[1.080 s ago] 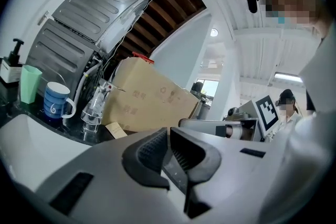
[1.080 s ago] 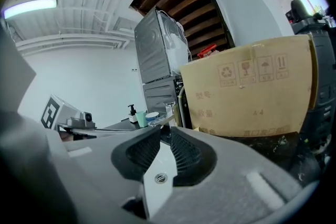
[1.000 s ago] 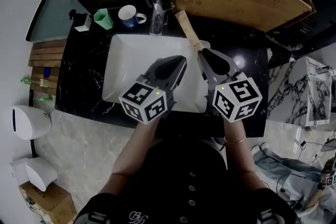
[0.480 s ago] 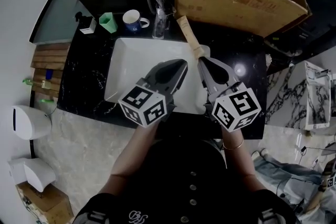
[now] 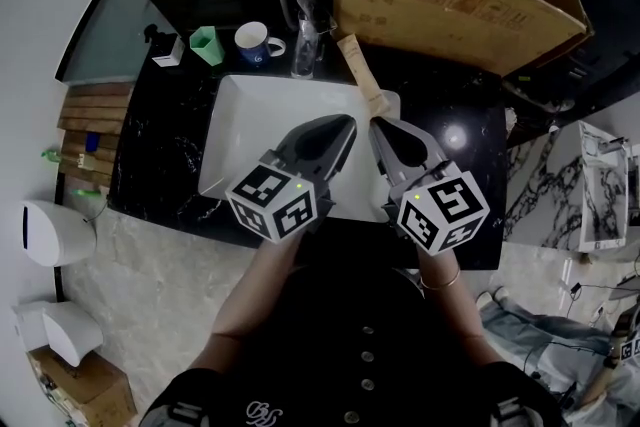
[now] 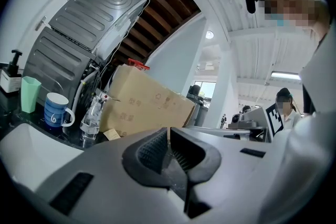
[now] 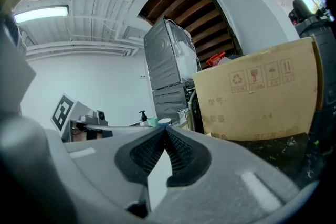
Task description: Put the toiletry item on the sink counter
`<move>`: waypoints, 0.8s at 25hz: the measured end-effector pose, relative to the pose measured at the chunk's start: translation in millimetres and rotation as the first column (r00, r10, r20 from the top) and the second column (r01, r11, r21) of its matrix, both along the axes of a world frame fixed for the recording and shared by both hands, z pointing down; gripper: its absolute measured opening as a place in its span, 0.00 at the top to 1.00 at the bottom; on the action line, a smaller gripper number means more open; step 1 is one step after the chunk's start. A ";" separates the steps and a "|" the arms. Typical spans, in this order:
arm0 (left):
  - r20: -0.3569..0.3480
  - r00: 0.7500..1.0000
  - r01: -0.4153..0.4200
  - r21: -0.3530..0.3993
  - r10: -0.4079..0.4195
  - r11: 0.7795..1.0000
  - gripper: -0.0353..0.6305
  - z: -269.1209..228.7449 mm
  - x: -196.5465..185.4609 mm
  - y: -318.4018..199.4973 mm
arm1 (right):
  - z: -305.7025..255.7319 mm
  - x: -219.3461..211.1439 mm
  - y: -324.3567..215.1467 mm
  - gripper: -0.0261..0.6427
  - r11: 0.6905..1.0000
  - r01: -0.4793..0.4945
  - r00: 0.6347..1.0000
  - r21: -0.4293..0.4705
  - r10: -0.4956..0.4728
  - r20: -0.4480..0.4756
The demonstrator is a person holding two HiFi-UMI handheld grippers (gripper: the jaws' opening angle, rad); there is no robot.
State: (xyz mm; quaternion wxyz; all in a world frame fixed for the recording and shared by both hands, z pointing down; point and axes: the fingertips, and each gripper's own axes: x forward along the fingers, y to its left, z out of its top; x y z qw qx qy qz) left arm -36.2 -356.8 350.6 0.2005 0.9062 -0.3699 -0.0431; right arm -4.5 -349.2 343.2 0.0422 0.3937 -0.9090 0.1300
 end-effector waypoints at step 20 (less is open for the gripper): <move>-0.002 1.000 -0.012 -0.039 0.012 0.999 0.91 14.3 -1.8 -4.5 | 3.5 -13.7 1.5 0.95 1.000 0.020 1.000 0.000 -0.020 -0.009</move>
